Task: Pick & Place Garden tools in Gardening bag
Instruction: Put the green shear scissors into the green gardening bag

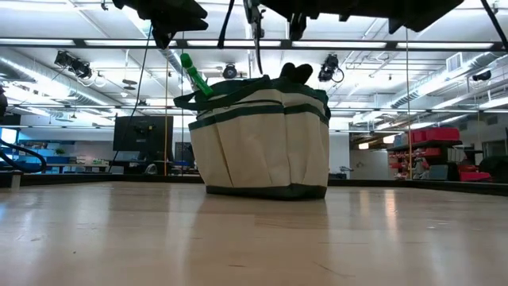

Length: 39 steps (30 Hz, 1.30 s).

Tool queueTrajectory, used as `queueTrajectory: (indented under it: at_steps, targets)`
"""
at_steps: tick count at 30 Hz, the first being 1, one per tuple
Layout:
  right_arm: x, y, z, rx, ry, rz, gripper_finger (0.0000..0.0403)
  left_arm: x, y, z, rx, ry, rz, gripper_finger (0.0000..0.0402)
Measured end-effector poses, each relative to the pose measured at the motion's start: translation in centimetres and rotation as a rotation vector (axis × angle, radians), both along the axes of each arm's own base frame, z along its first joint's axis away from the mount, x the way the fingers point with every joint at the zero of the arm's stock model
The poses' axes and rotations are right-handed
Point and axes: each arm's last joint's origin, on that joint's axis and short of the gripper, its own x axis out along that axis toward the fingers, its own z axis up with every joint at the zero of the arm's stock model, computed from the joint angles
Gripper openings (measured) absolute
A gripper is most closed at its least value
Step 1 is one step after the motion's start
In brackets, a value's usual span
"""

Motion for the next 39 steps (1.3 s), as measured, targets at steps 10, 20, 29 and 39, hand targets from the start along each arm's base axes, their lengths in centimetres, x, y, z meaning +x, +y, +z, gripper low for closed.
queueTrajectory:
  at_steps: [10,20,29,39]
  targets:
    - [0.3,-3.1,0.8,-0.012,-0.087,-0.083,0.0021,0.0,0.0,0.0,0.0,0.001,0.0,0.0112]
    - [0.4,-5.1,0.3,-0.037,-0.03,-0.173,0.0021,0.0,0.0,0.0,0.0,0.003,0.0,0.0112]
    - [1.1,-5.9,-1.2,-0.043,0.021,-0.232,0.002,0.0,0.0,0.0,0.0,0.003,0.0,0.0112]
    - [1.2,-6.3,-1.8,-0.044,0.029,-0.243,0.002,0.0,0.0,0.0,-0.001,0.004,0.0,0.0112]
